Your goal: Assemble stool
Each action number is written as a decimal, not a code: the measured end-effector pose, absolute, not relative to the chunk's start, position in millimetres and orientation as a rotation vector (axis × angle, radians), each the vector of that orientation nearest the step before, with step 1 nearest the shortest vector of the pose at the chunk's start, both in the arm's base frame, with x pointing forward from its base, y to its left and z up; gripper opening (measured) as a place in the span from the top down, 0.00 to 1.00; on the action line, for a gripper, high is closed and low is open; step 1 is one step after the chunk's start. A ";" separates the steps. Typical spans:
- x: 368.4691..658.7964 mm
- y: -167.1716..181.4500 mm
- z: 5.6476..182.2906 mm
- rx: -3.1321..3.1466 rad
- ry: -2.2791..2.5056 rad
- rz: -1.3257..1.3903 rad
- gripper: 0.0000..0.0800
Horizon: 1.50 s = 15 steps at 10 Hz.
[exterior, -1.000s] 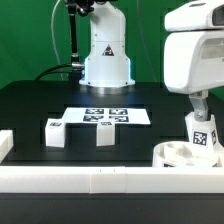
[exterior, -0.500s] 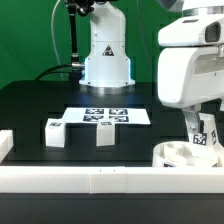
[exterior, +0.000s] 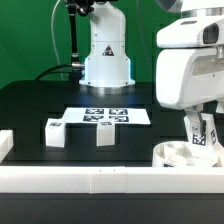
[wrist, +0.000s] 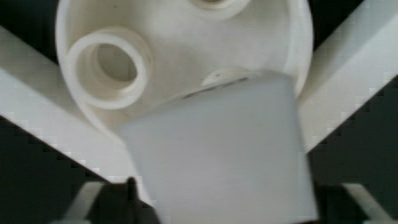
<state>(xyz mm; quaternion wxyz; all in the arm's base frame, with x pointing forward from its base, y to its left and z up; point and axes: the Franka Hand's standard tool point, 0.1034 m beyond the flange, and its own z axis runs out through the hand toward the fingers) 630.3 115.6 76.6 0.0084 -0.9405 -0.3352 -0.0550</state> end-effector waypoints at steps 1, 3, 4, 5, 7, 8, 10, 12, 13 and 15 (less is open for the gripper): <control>630.3 115.6 76.6 -2.939 -1.047 -0.172 0.57; 630.3 115.6 76.6 -2.939 -1.047 -0.172 0.57; 630.4 115.5 76.7 -2.944 -1.031 -0.172 0.57; 630.4 115.5 76.7 -2.946 -1.025 -0.172 0.57; 631.7 113.7 78.6 -3.016 -0.712 -0.154 0.57; 631.4 114.5 78.5 -3.040 -0.570 -0.149 0.57; 631.0 116.5 78.5 -3.073 -0.232 -0.139 0.57; 630.9 116.5 78.3 -3.068 0.006 -0.131 0.57; 630.9 116.5 78.3 -3.065 0.067 -0.129 0.57; 631.0 115.9 78.3 -3.054 0.226 -0.123 0.57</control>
Offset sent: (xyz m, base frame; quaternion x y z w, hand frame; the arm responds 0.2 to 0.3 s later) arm 0.0000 0.0000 0.0000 0.0000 0.0000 0.0650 0.9979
